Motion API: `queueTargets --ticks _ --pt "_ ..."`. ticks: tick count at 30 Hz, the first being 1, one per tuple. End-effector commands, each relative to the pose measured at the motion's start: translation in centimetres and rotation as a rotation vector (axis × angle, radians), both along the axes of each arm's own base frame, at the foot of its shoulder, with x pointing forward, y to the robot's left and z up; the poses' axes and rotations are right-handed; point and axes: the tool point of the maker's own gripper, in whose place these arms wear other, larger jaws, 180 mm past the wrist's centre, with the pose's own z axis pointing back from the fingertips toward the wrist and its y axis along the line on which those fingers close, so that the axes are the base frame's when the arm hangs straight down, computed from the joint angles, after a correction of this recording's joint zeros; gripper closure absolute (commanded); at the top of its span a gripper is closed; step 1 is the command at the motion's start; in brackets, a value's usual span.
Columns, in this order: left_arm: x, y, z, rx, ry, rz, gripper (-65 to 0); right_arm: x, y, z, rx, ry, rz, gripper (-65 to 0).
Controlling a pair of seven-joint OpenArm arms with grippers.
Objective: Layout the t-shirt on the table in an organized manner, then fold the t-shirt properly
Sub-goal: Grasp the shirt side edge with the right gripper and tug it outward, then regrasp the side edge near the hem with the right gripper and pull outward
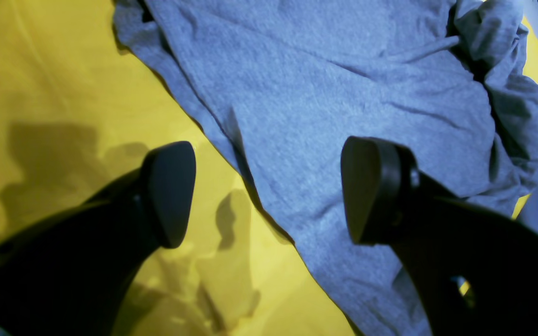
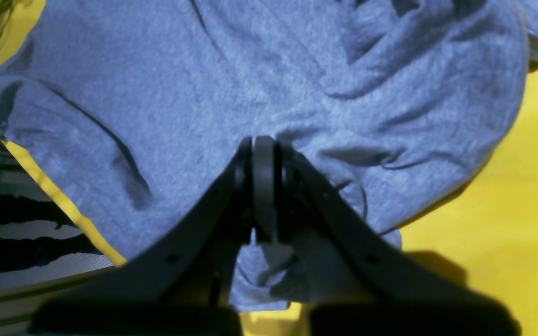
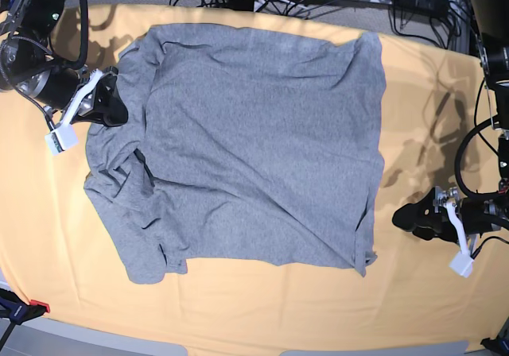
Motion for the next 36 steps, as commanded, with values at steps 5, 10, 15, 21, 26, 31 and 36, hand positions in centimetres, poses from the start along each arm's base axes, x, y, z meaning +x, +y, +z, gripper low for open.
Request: queueTargets --ticks 5,10,15,21,26,31,36 --pt "0.9 0.4 2.4 -0.011 -0.070 0.007 -49.4 0.5 -2.4 1.9 -0.090 -0.061 -0.055 0.0" --pt "0.9 0.5 2.4 -0.009 -0.069 0.007 -49.4 -1.1 -6.9 3.1 -0.231 -0.066 -0.216 0.0" --pt "0.9 0.3 2.6 -0.020 -0.073 0.006 -49.4 -4.1 -8.7 2.3 -0.277 0.006 -0.283 0.0" --pt "0.9 0.3 2.6 -0.020 -0.072 0.006 -49.4 -7.7 -10.6 -0.3 -0.366 0.167 -0.347 0.0" --pt "0.9 0.3 2.7 -0.025 -0.074 0.005 -49.4 -9.4 -11.4 -1.3 -0.398 0.237 -0.384 0.0" --pt "0.9 0.1 2.8 -0.037 -0.077 0.003 -49.4 -10.8 -13.1 -2.1 -0.475 0.309 -0.470 0.0" --pt "0.9 0.1 2.9 -0.038 -0.078 0.003 -49.4 -12.6 -12.4 -3.1 -0.453 0.366 -0.478 0.0"
